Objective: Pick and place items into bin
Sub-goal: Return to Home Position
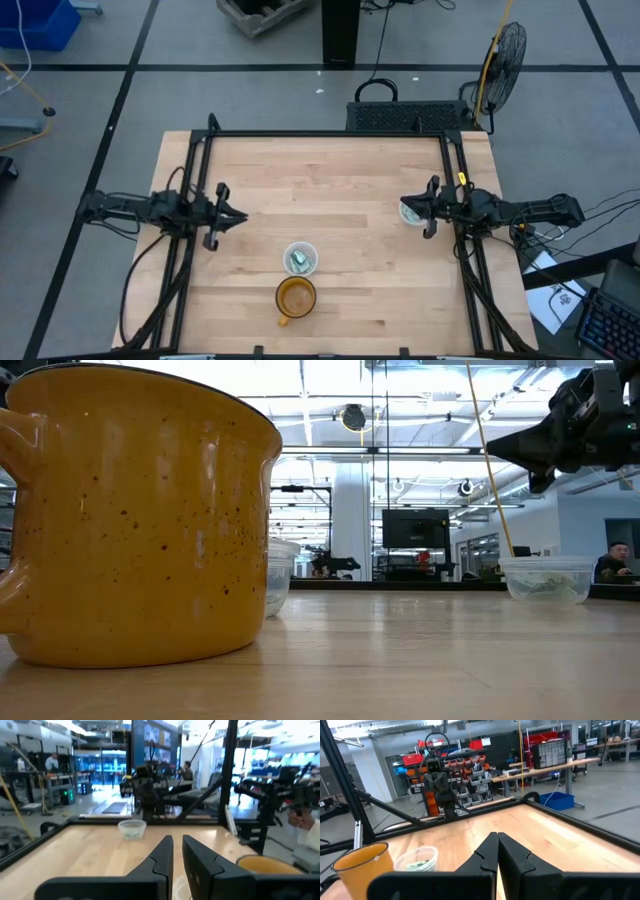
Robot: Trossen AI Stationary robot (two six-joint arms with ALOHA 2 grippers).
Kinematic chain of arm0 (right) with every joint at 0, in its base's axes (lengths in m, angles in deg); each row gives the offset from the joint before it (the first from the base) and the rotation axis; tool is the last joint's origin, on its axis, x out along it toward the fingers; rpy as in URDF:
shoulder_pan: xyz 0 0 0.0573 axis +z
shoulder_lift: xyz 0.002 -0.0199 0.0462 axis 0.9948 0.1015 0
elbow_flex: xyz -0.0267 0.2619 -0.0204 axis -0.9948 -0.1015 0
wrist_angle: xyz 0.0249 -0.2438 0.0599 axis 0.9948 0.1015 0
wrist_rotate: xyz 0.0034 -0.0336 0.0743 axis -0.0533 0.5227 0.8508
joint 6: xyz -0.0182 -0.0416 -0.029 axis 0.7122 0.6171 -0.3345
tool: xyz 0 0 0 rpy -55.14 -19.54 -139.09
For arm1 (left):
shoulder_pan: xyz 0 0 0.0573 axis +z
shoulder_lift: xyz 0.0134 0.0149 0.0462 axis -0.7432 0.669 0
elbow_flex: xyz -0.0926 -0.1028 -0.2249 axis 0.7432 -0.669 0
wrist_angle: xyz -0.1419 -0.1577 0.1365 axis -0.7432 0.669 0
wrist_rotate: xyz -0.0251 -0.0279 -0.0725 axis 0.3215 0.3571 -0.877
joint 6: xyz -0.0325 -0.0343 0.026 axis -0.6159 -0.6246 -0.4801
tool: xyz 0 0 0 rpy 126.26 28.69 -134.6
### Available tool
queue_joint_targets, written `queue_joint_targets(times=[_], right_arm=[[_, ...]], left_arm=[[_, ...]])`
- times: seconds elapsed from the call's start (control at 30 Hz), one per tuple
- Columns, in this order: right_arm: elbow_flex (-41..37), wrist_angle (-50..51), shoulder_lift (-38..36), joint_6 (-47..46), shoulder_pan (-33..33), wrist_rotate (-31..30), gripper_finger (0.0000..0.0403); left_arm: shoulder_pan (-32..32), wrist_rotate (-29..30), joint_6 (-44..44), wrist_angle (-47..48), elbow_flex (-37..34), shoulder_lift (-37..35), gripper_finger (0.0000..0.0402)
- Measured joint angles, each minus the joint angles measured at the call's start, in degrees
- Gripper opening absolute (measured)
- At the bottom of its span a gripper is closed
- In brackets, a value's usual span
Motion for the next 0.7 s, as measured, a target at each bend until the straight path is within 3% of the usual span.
queue_joint_targets(times=[0.37, 0.7], right_arm=[[-0.04, 4.63, -0.02, 0.40, 0.00, 0.00, 0.0000], [-0.04, 7.06, 0.24, 2.03, -0.02, 0.10, 0.0000]], left_arm=[[0.00, 4.34, 0.58, 7.87, 0.05, 0.12, 0.0047], [0.02, 4.77, 0.96, 7.88, 0.09, 1.59, 0.0047]])
